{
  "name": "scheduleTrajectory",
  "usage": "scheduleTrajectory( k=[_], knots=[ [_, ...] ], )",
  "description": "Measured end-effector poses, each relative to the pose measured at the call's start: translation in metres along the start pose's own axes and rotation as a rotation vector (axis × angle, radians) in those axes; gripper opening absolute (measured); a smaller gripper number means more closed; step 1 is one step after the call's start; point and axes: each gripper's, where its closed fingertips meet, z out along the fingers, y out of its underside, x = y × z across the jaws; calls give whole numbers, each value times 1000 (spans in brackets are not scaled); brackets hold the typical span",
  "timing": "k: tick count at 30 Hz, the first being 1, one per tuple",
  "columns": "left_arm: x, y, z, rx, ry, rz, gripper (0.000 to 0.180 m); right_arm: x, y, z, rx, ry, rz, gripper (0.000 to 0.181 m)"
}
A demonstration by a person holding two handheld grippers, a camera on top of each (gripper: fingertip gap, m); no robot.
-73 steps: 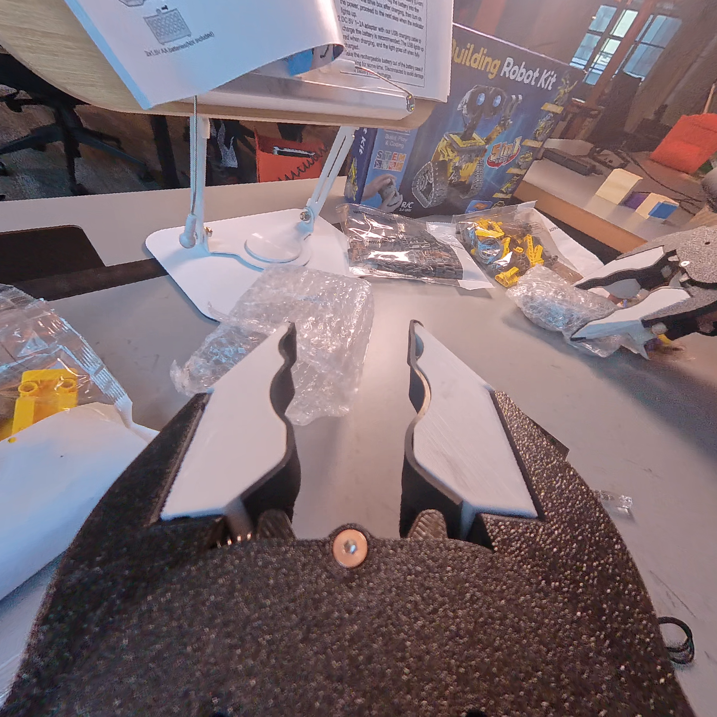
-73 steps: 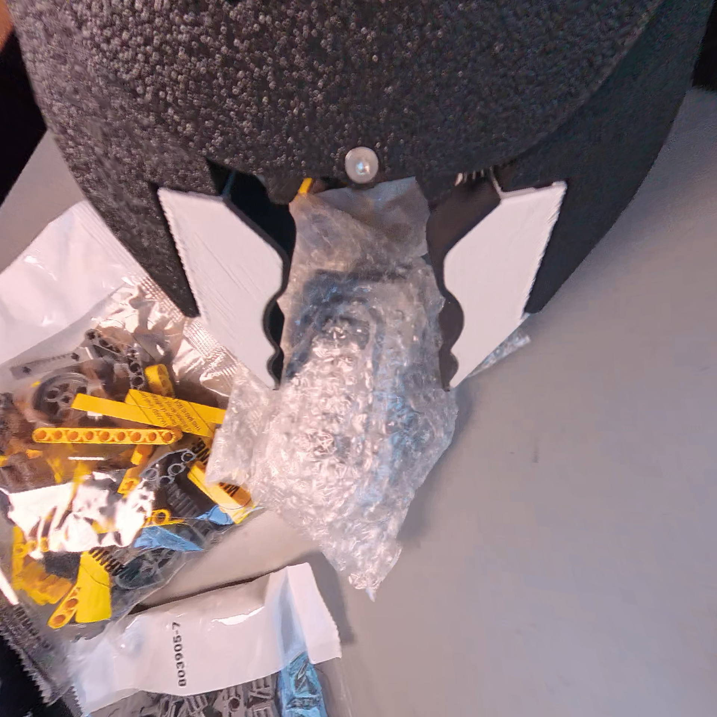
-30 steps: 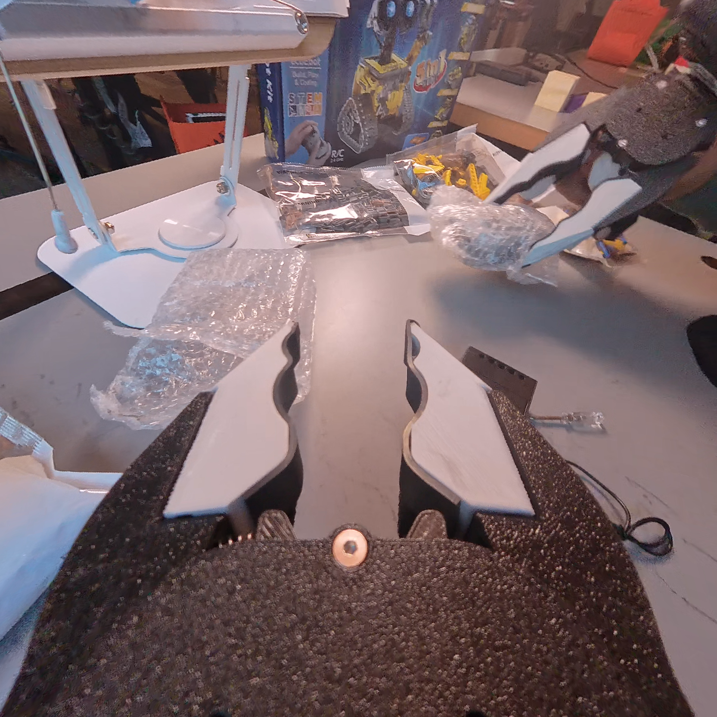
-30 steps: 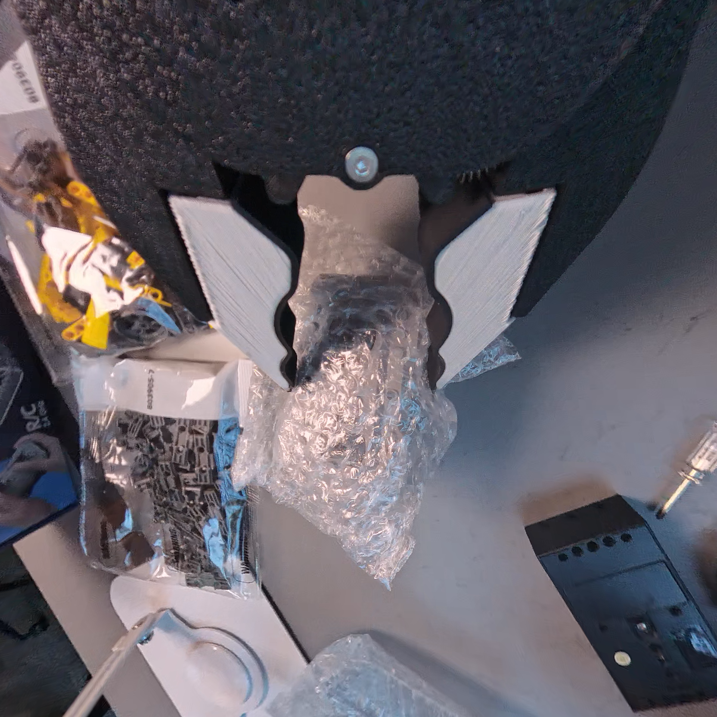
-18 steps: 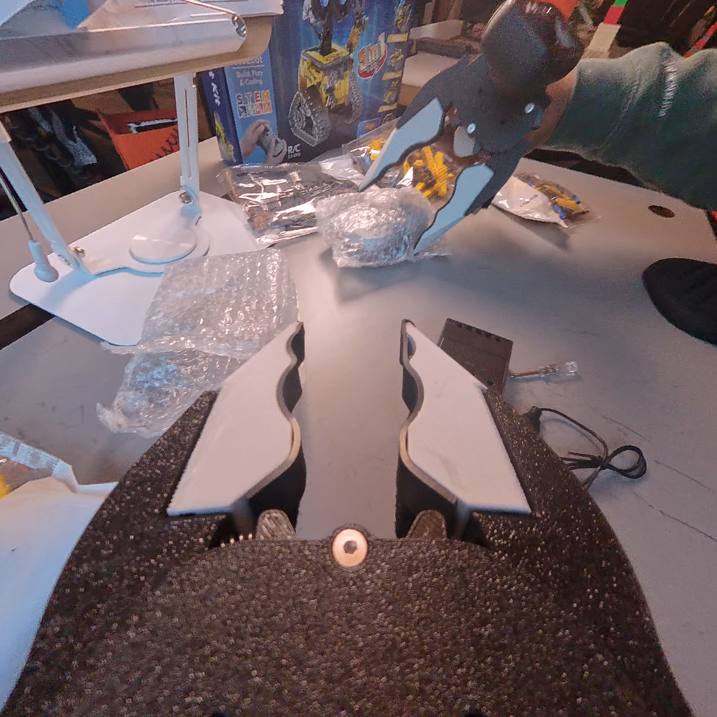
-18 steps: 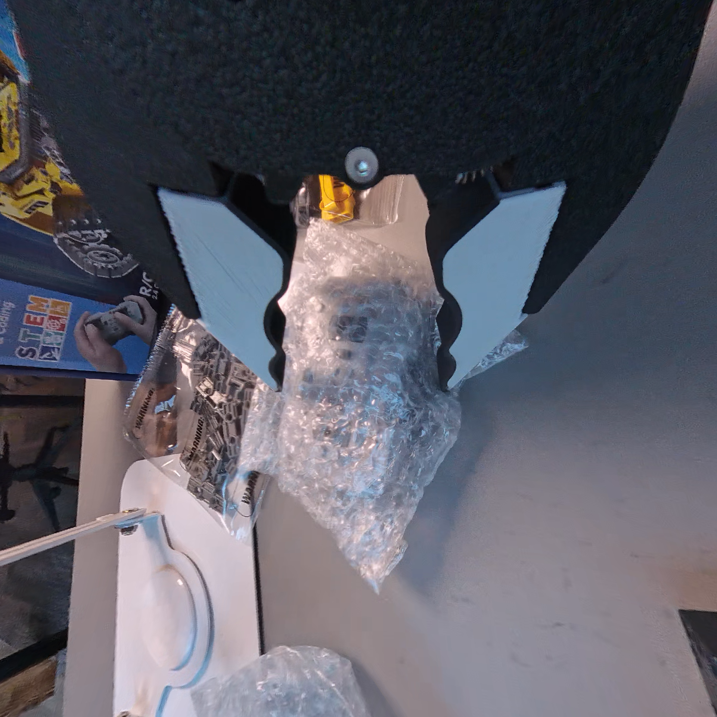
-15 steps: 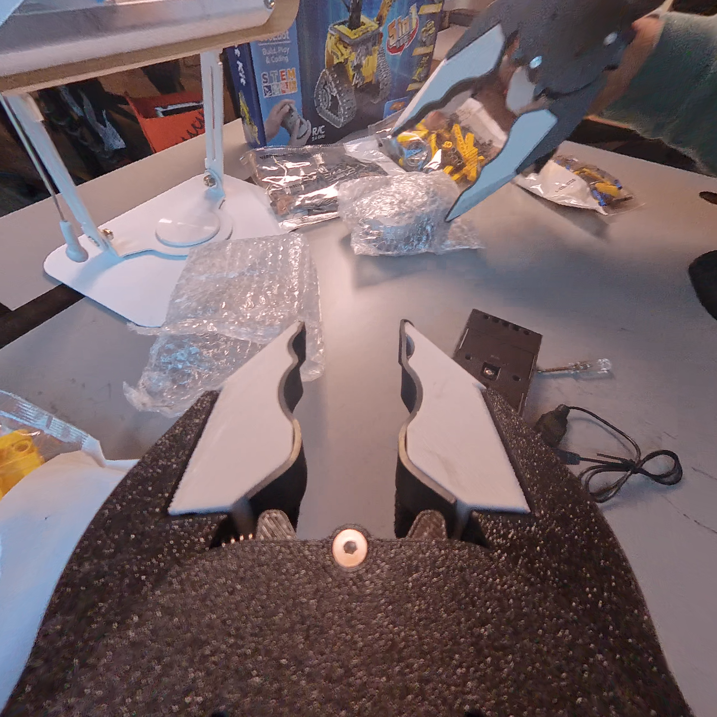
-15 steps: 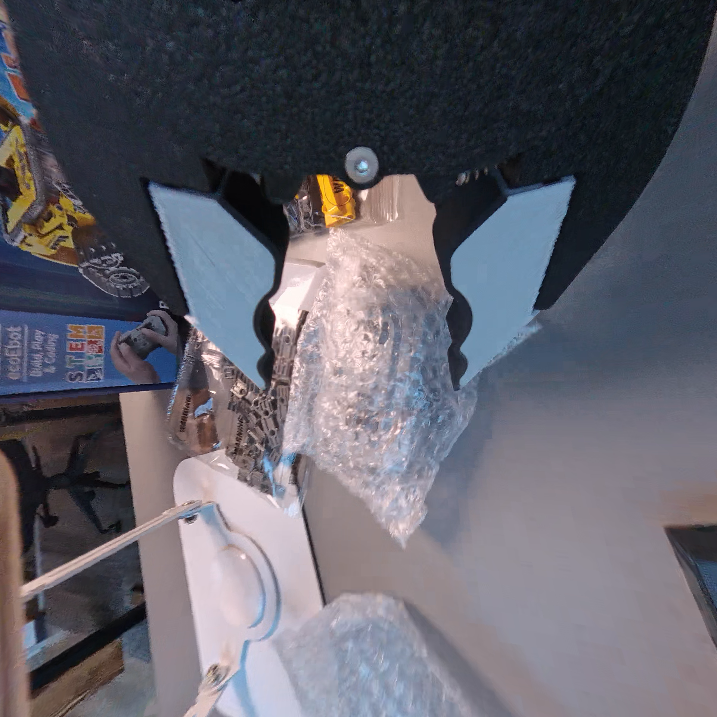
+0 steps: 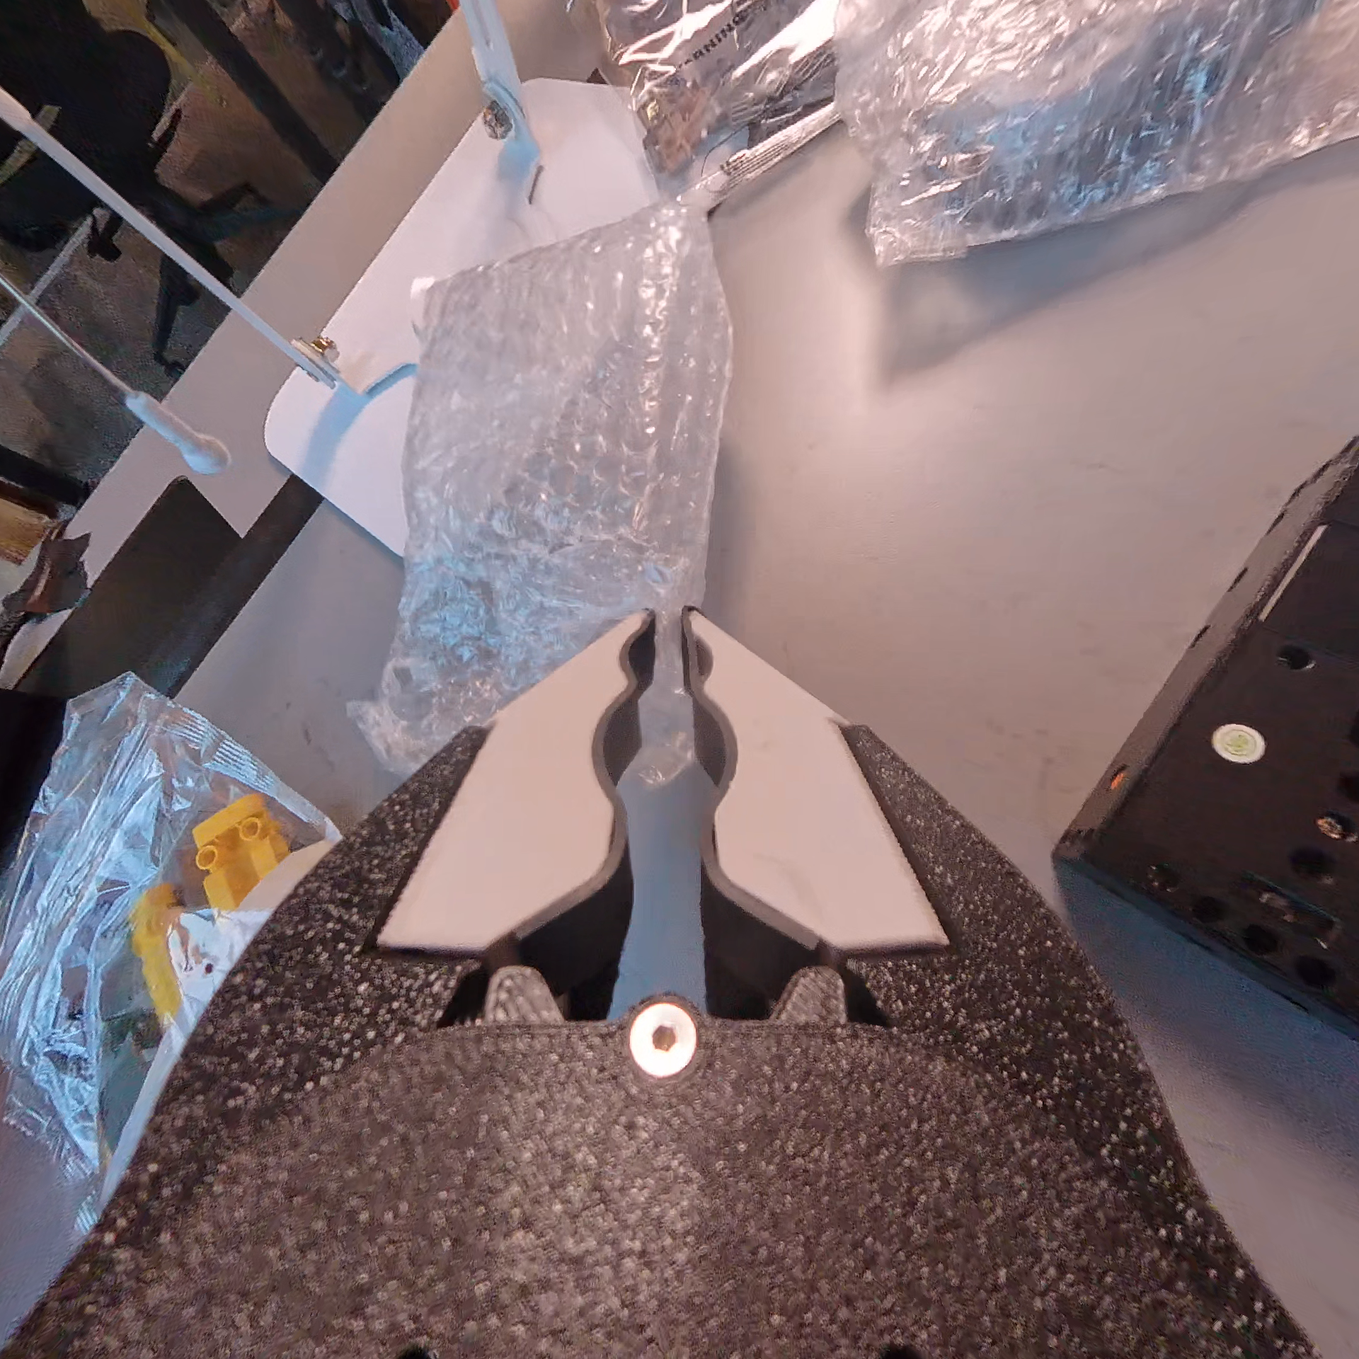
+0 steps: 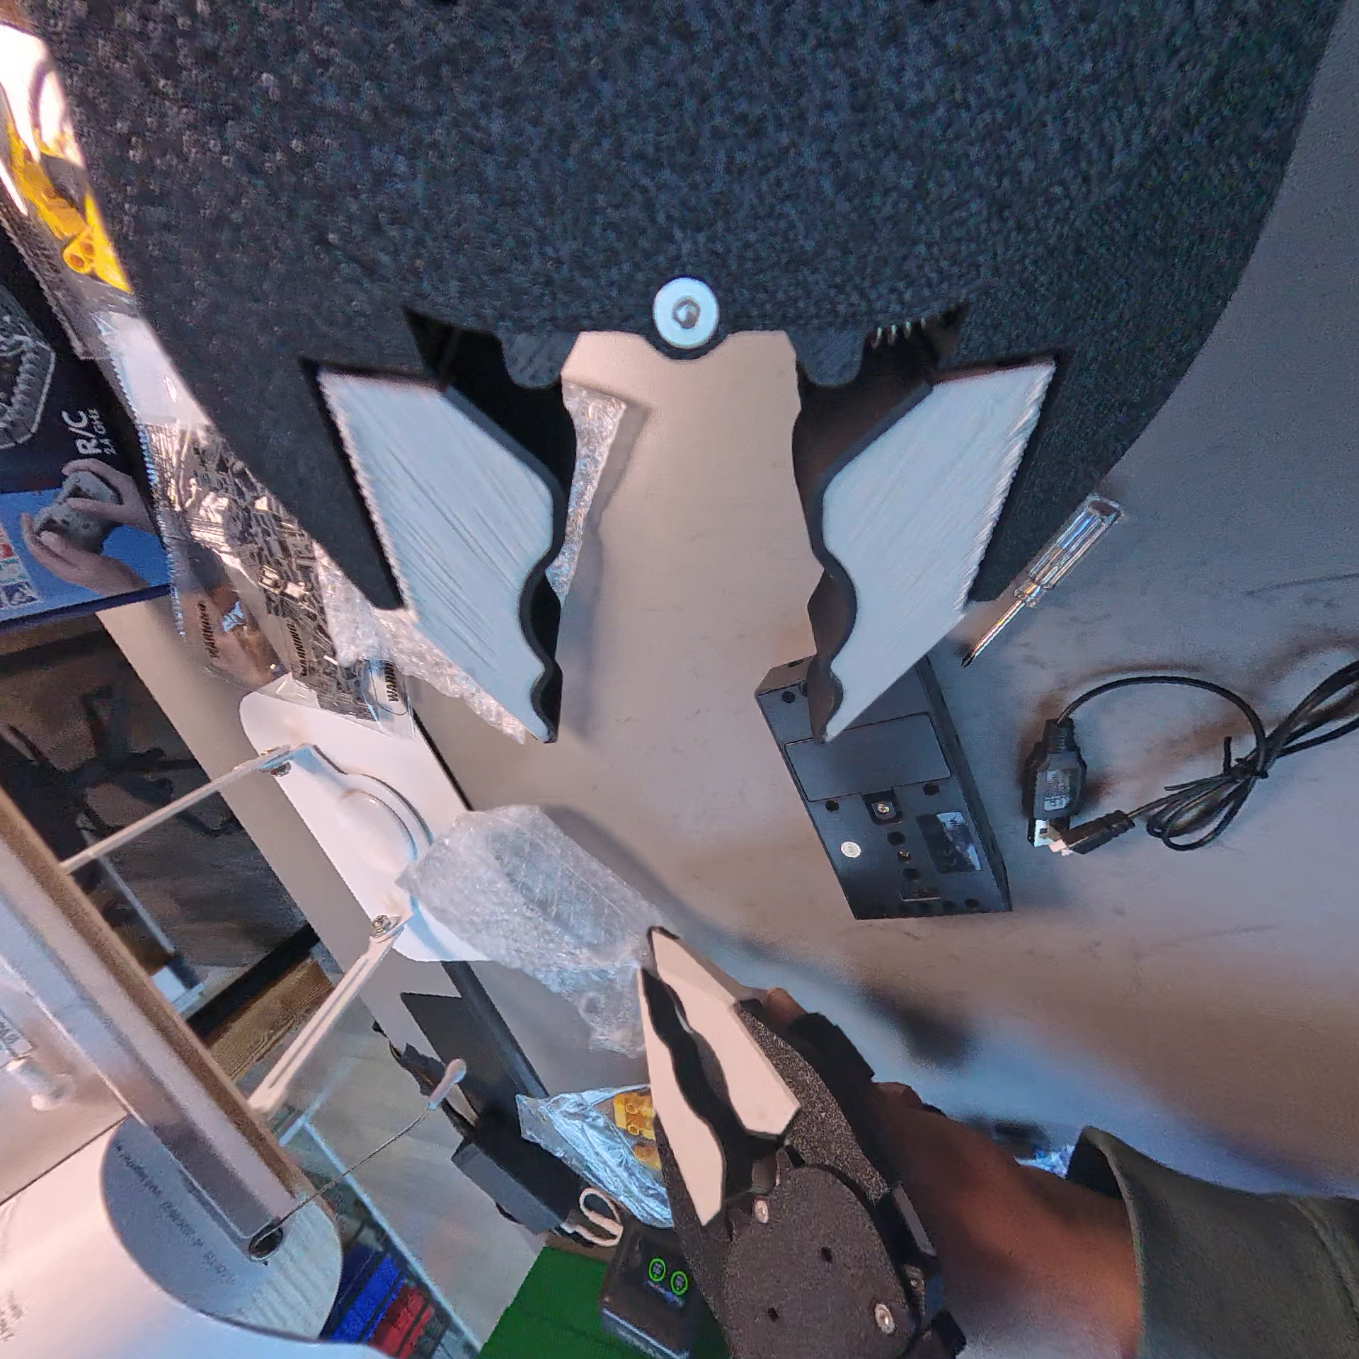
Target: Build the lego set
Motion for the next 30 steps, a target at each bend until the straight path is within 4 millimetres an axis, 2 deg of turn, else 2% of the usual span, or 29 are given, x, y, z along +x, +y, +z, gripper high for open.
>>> scheduleTrajectory(
  k=[2, 5, 9, 11, 13, 14, 16, 17, 21, 23, 25, 27, 29, 30],
  knots=[
    [5, -8, -10, 39, 41, 17, 5, 1, -2, 0, 16, 21, -5, 63],
    [18, -26, -37, 160, 121, 99, 4, 13, -9, -1, 72, 87, 12, 62],
    [64, -43, -80, 301, 387, 187, 4, 30, -18, -5, 85, 251, -162, 72],
    [85, -49, -98, 357, 498, 230, 4, 25, -22, -4, 88, 266, -278, 82],
    [103, -51, -112, 385, 600, 258, 4, 15, -17, 1, 54, 247, -393, 89],
    [108, -50, -115, 382, 626, 264, 4, 7, -16, 2, 62, 229, -436, 78],
    [107, -51, -115, 399, 629, 250, 5, -13, -20, -2, 117, 158, -488, 11],
    [102, -55, -117, 433, 625, 215, 6, -16, -20, -3, 114, 144, -488, 3],
    [73, -67, -126, 528, 552, 98, 12, -13, -11, -10, 112, 55, -333, 1],
    [67, -75, -133, 564, 510, 103, 41, -10, -11, -15, 156, -14, -194, 1],
    [76, -81, -139, 581, 525, 119, 75, -11, -19, -20, 241, -99, -18, 1],
    [89, -83, -134, 553, 538, 148, 92, -21, -29, -26, 320, -240, 145, 1],
    [103, -88, -131, 566, 587, 141, 82, -32, -47, -37, 432, -394, 294, 1],
    [109, -91, -133, 592, 636, 111, 67, -37, -56, -44, 486, -476, 362, 1]
  ],
)
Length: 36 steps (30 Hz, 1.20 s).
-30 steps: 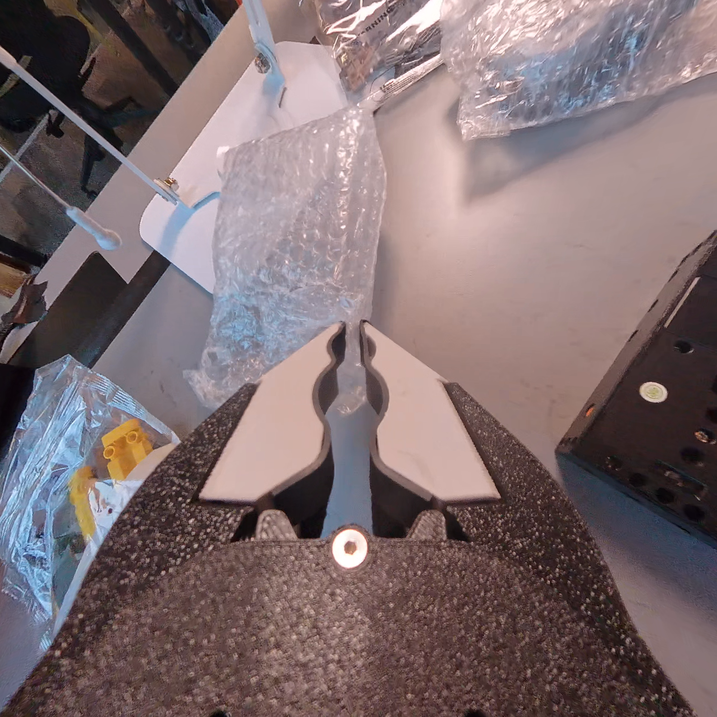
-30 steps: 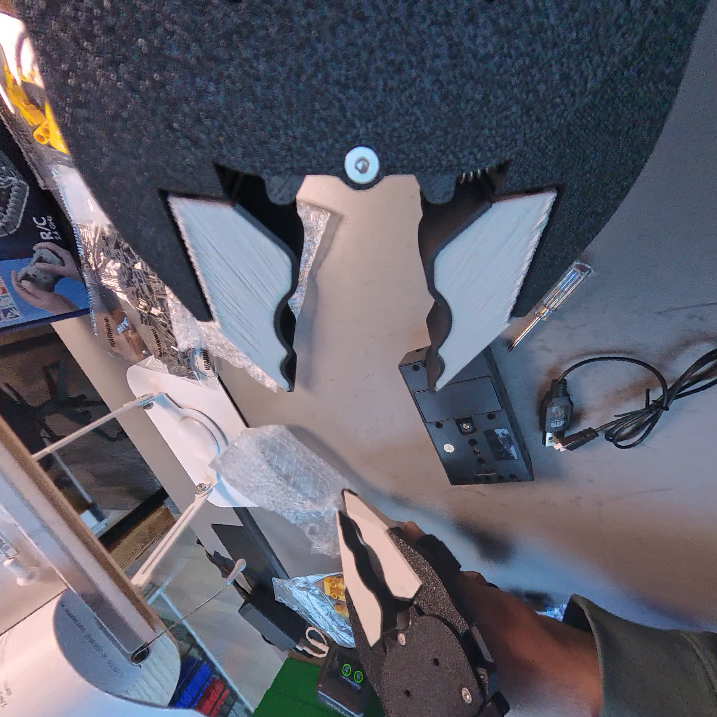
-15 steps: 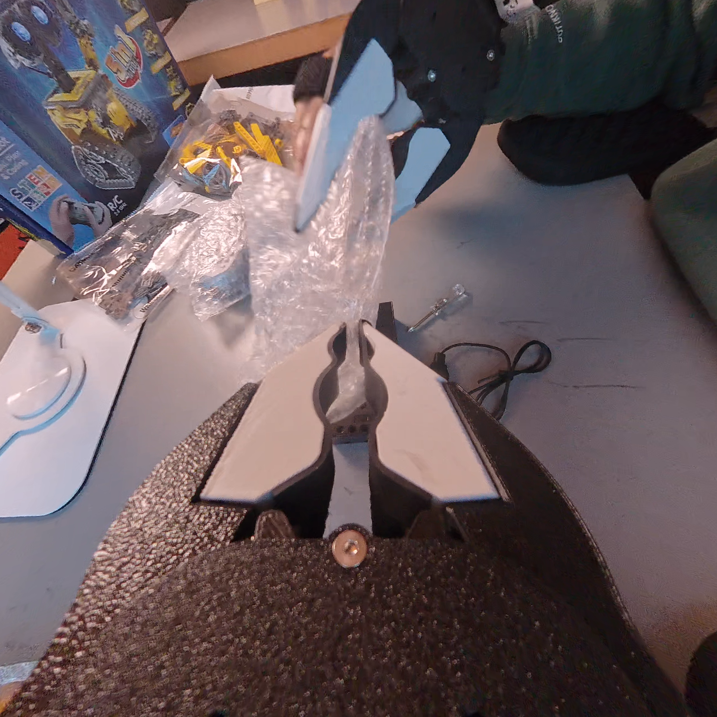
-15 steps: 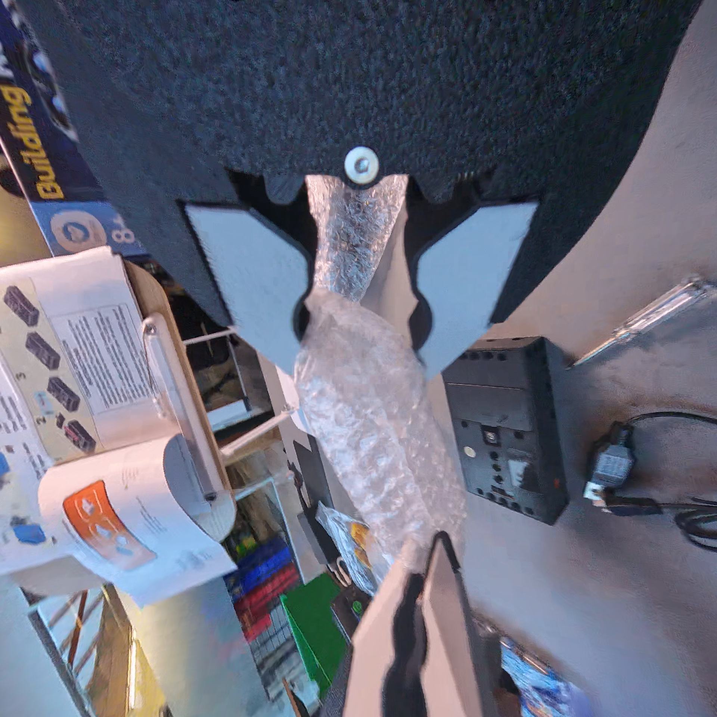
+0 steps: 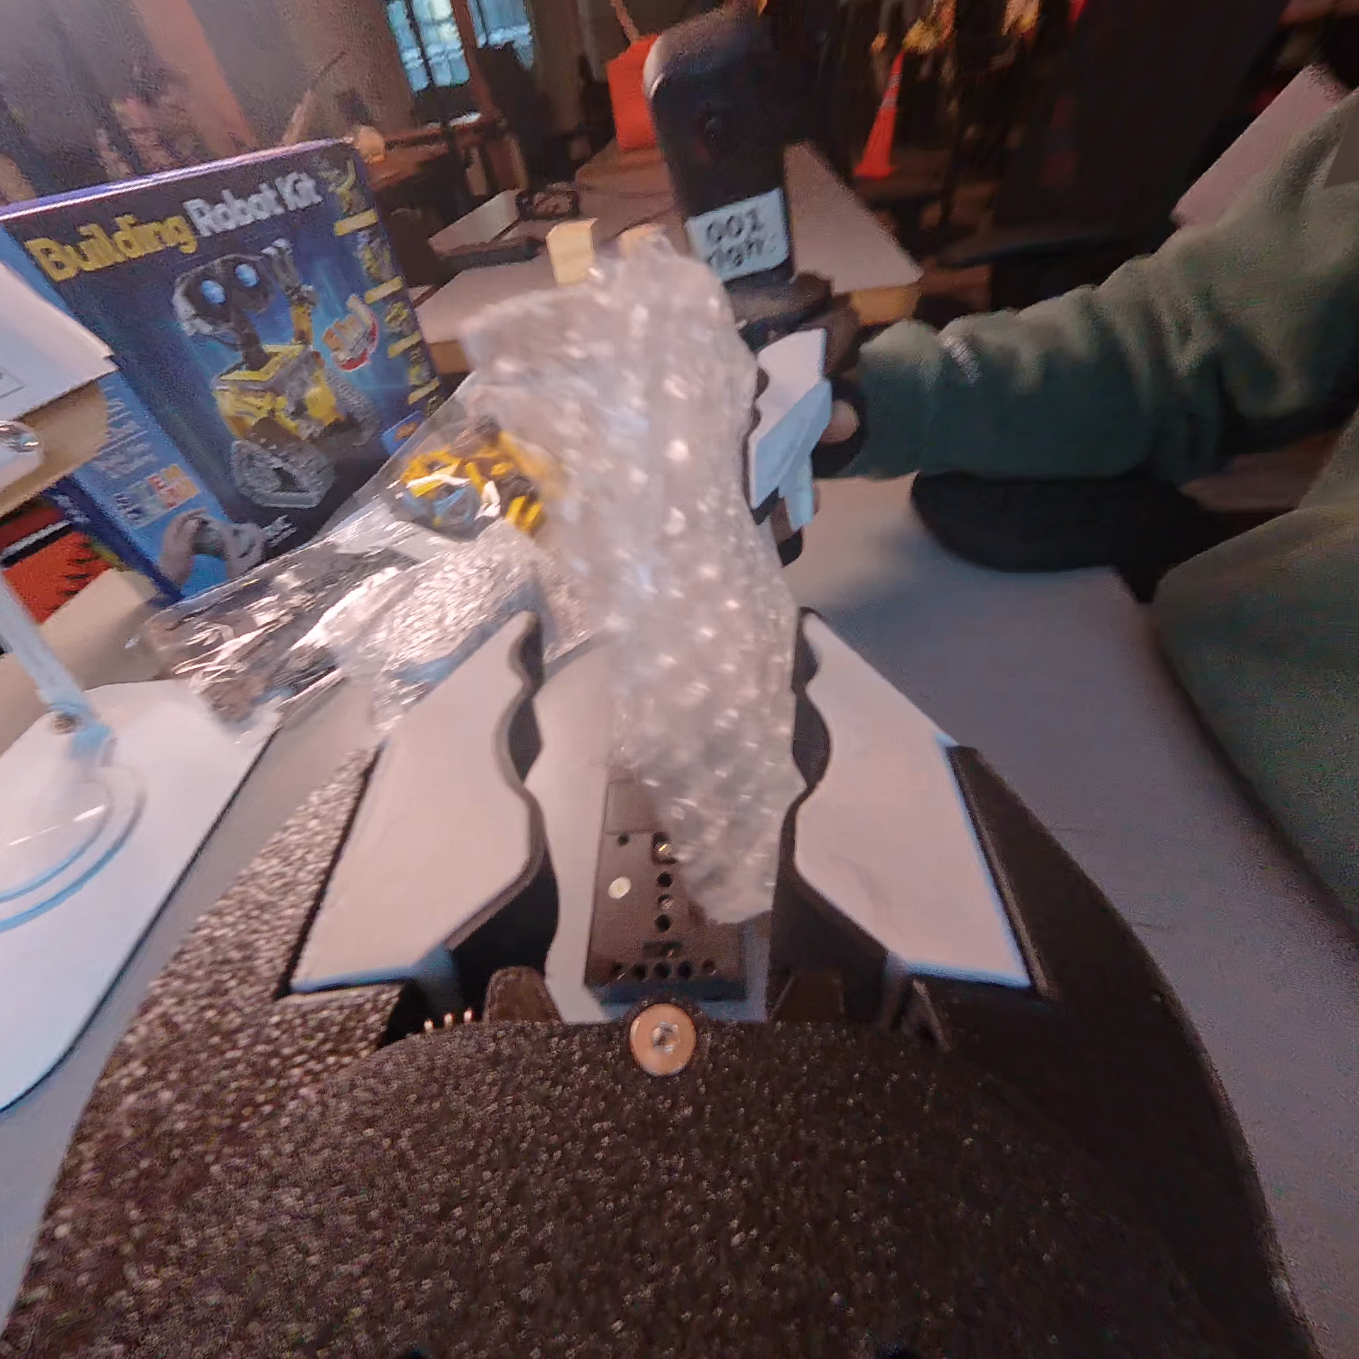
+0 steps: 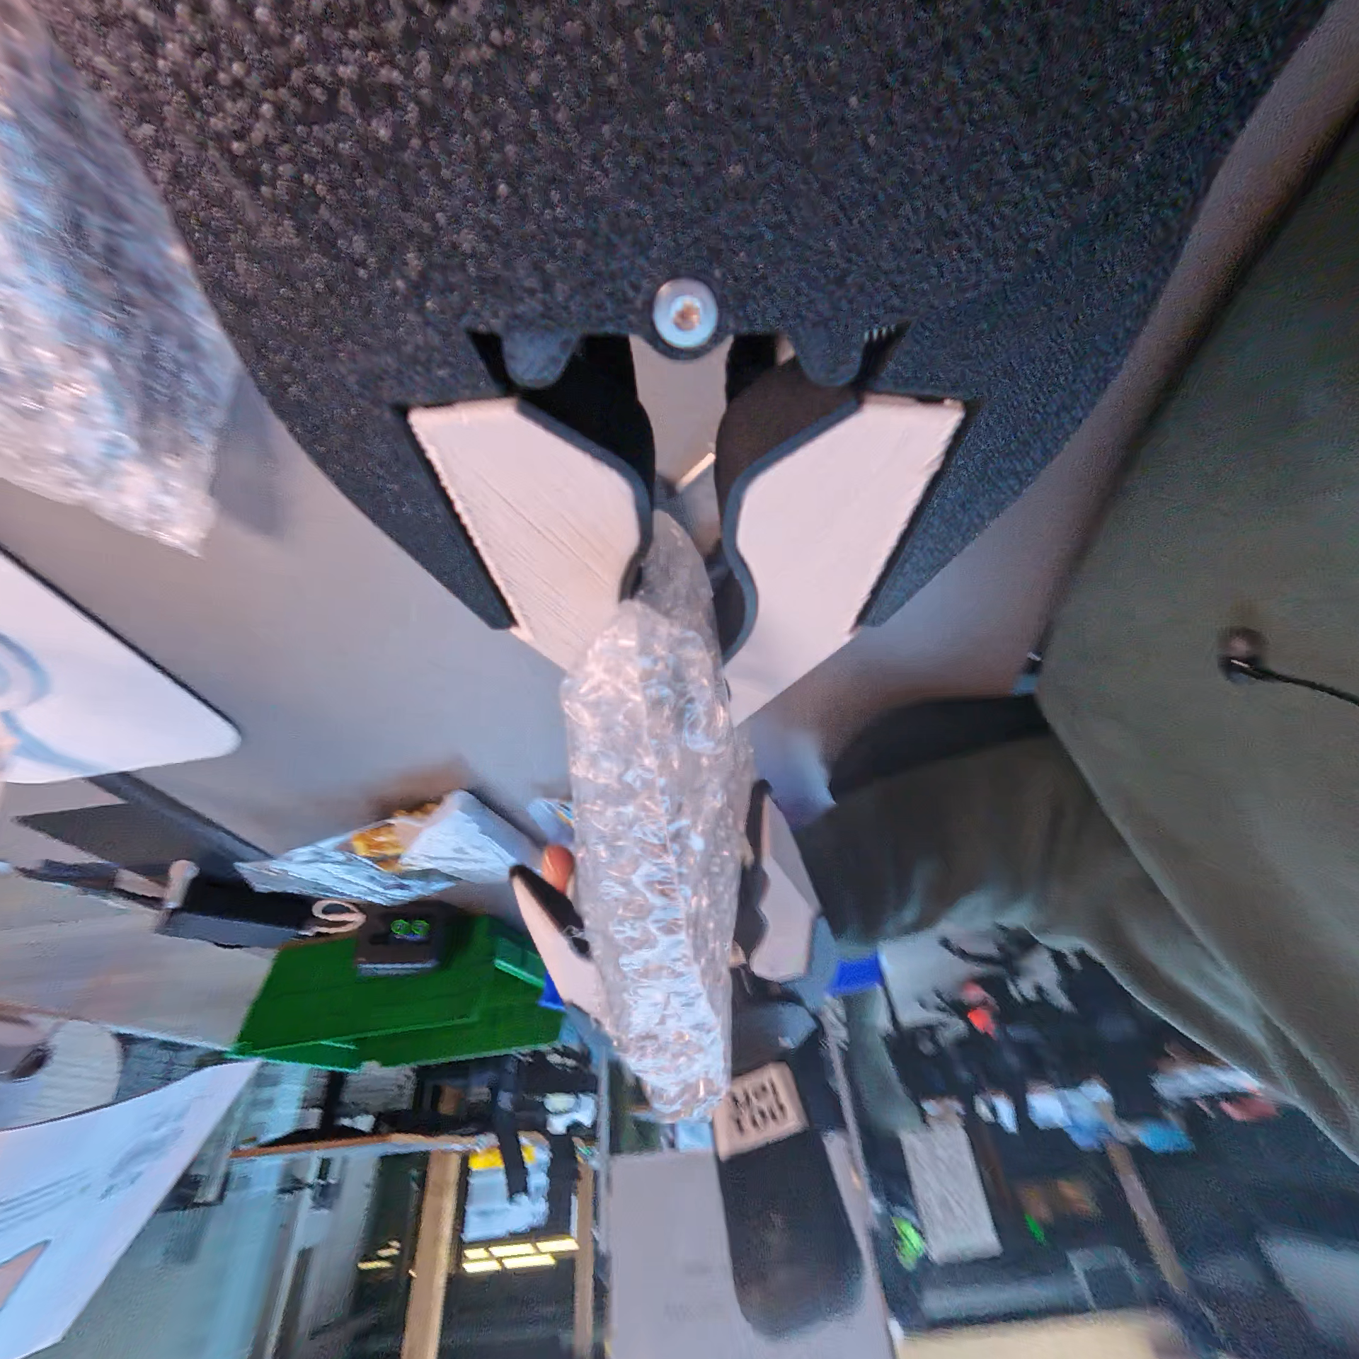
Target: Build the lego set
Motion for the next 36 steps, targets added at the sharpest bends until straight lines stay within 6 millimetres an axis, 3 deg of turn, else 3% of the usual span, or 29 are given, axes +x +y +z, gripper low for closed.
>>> scheduleTrajectory(
  k=[2, 3, 10, 14, 17, 19, 22, 27, 31, 36],
  knots=[
    [13, -16, -2, 132, 129, -99, 19, -6, -13, -2, 101, -71, 113, 2],
    [17, -24, -5, 191, 176, -137, 5, -7, -18, -5, 136, -100, 159, 2],
    [10, -30, -18, 220, 188, -176, 1, 2, -16, -11, 158, -113, 218, 3],
    [-3, -34, -32, 155, 86, -142, 1, 16, -15, -17, 167, -44, 214, 4],
    [-19, -50, -51, 114, -55, -82, 1, 25, -24, -19, 210, 31, 181, 7],
    [-44, -65, -81, 98, -238, -58, 2, 40, -26, -28, 226, 133, 169, 10],
    [-89, -77, -146, -7, -574, 33, 2, 62, -20, -39, 198, 308, 99, 15],
    [-161, -57, -281, -423, -1062, 257, 2, 67, -11, -36, 131, 397, 6, 18],
    [-208, -12, -368, -751, -1233, 337, 2, 66, -5, -29, 106, 388, -3, 17],
    [-255, 83, -424, -1071, -1210, 249, 3, 70, -1, -29, 114, 397, 37, 16]
  ],
)
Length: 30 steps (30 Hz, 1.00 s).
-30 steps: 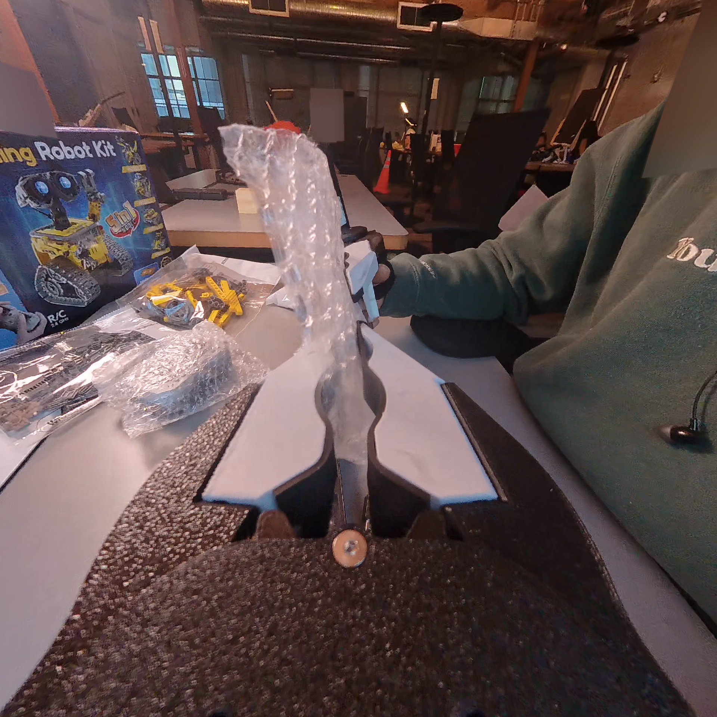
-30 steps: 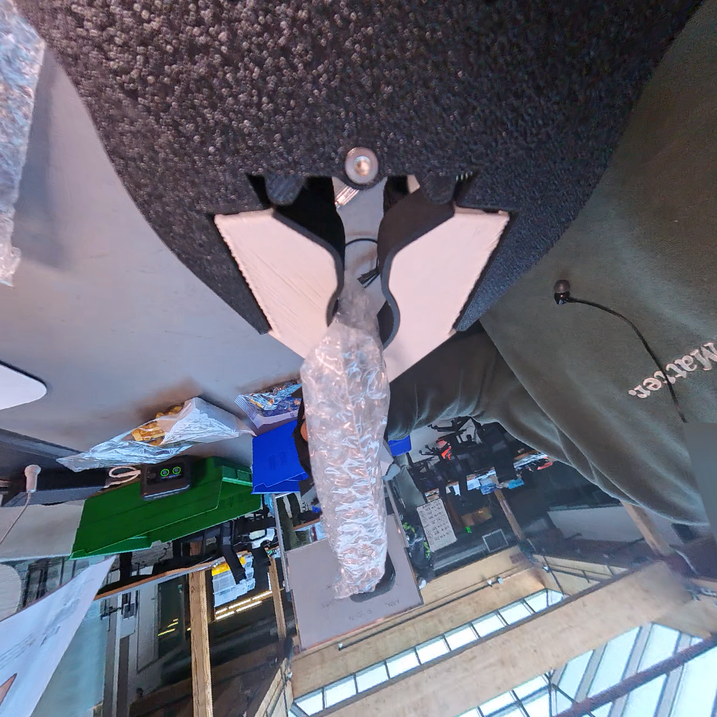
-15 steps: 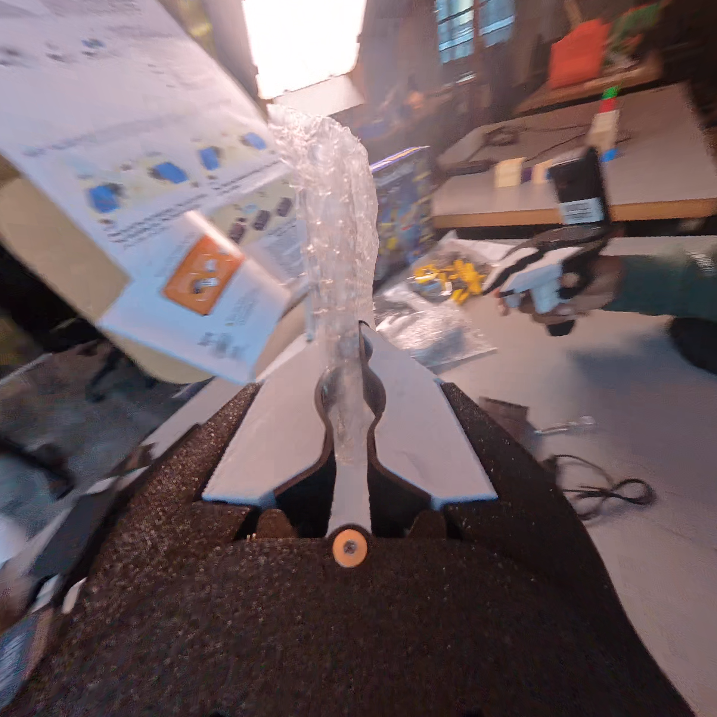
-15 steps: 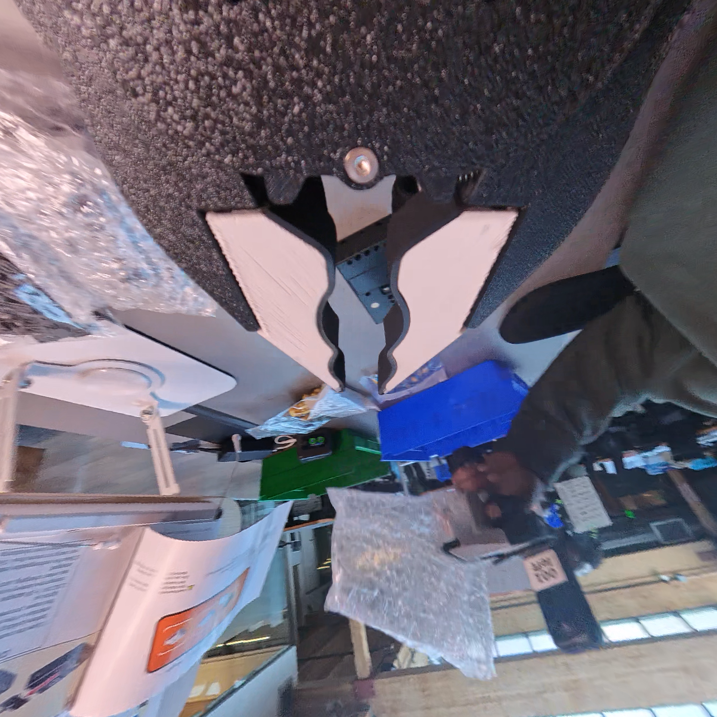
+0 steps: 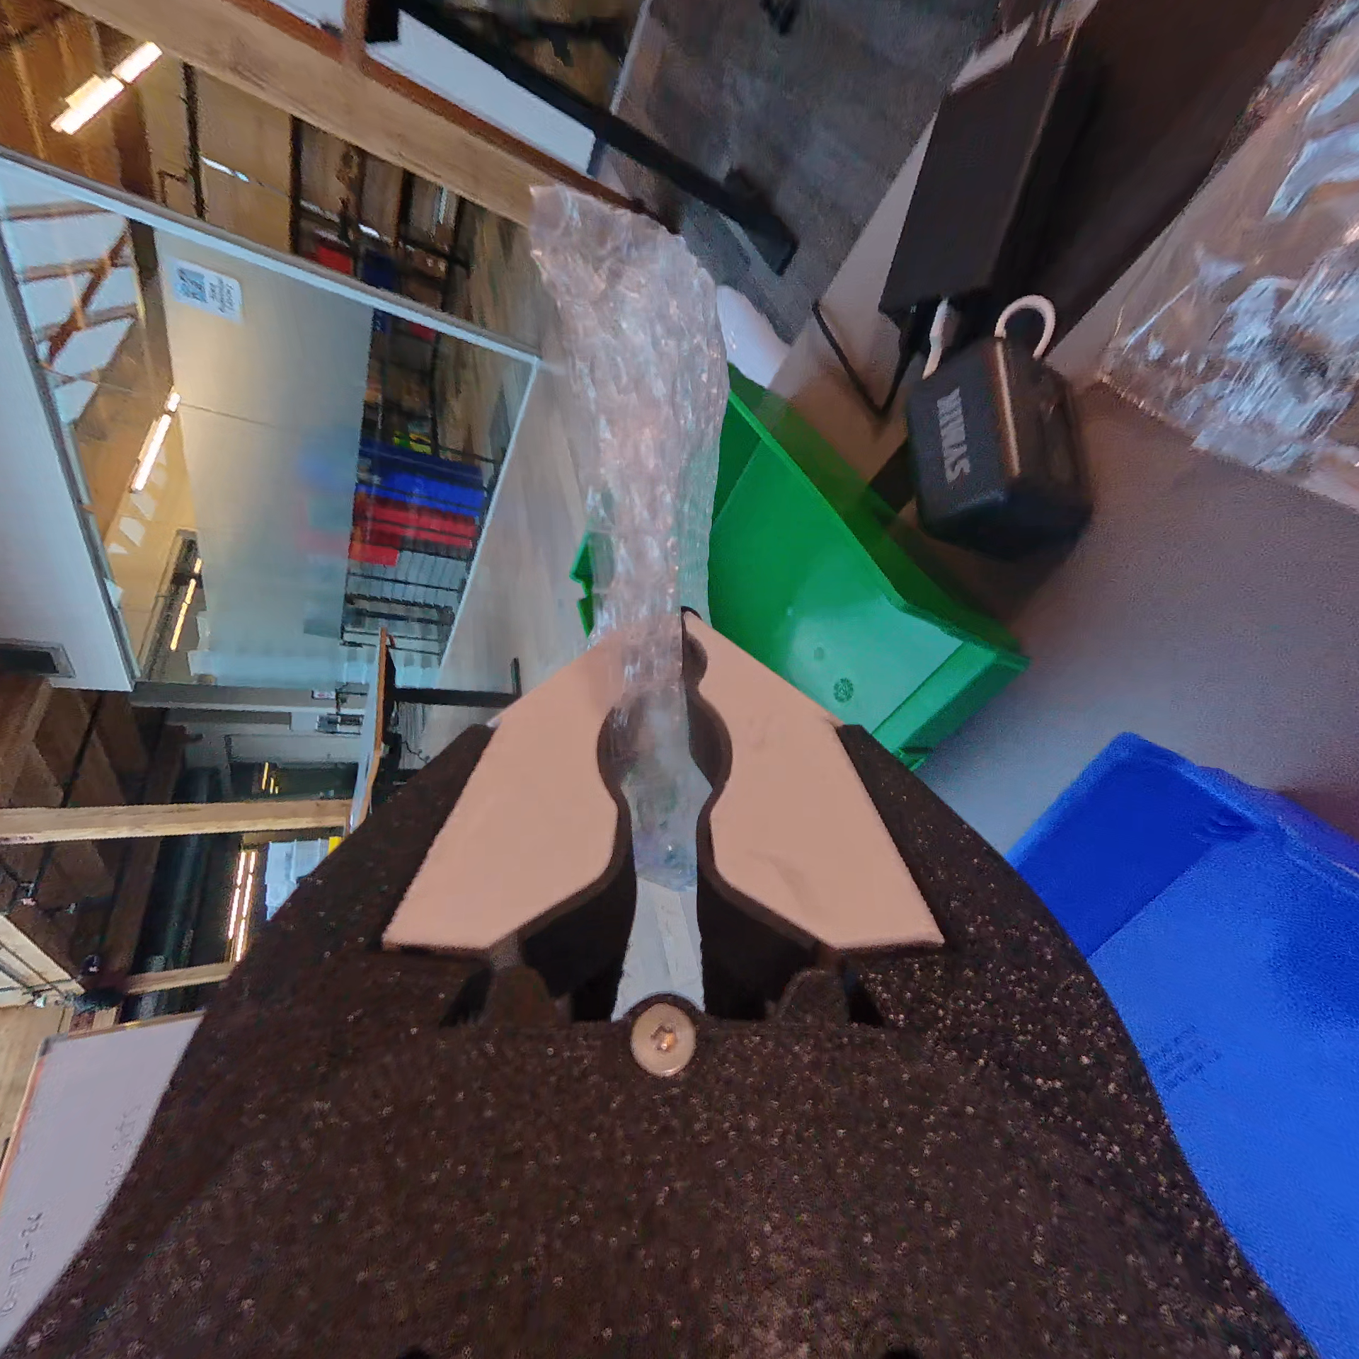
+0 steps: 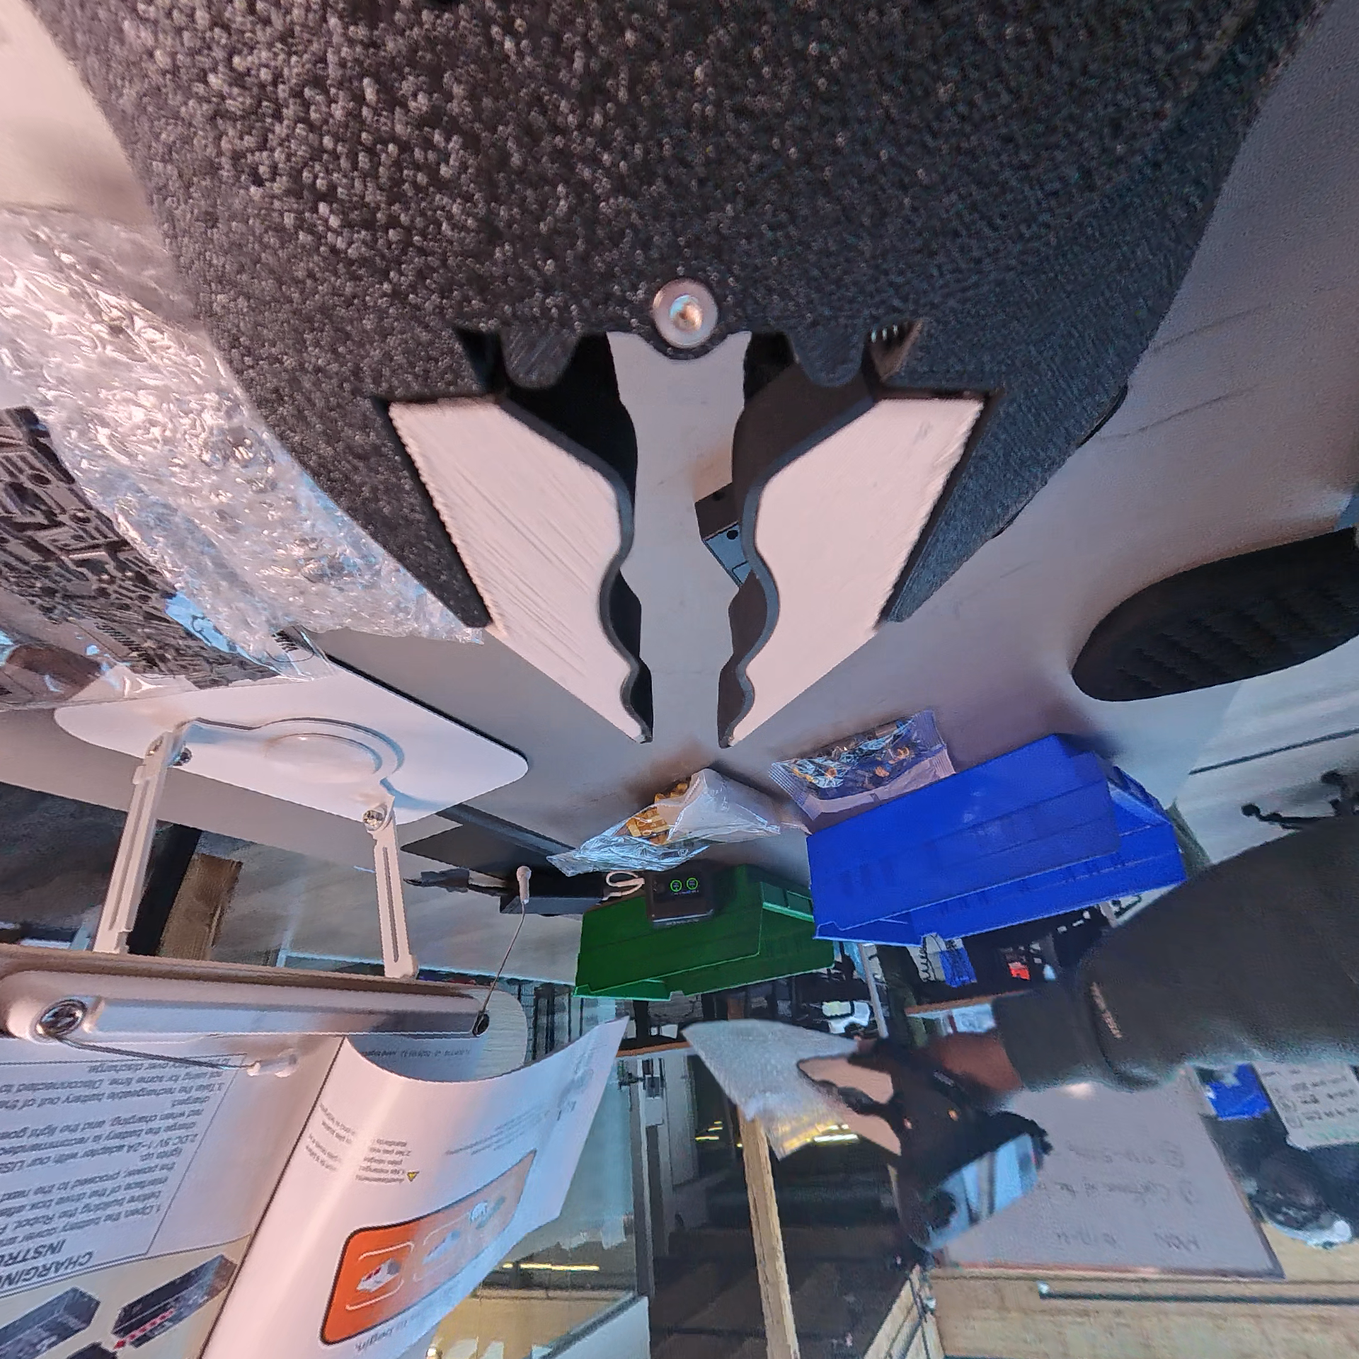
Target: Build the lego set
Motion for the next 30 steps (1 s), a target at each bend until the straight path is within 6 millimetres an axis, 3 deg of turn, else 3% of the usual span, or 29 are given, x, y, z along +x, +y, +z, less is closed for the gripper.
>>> scheduleTrajectory(
  k=[4, 7, 11, 15, 18, 21, 23, 30],
  knots=[
    [15, 42, 61, -138, 60, -5, 3, 5, 1, -2, -15, 28, 8, 16],
    [20, 69, 97, -229, 80, -5, 3, 5, 6, -3, -77, 55, -31, 21],
    [22, 94, 132, -309, 75, -20, 3, -1, 16, -8, -150, 87, -93, 28],
    [28, 106, 154, -354, 91, -83, 8, -10, 27, -10, -199, 87, -125, 32],
    [42, 103, 159, -356, 173, -195, 30, -13, 33, -9, -223, 80, -153, 36],
    [42, 94, 154, -325, 222, -323, 46, -15, 35, -6, -222, 64, -153, 38],
    [42, 90, 146, -328, 265, -398, 60, -16, 36, -6, -216, 56, -147, 38],
    [21, 56, 103, -220, 262, -503, 72, -25, 35, -8, -186, 43, -176, 37]
  ],
)
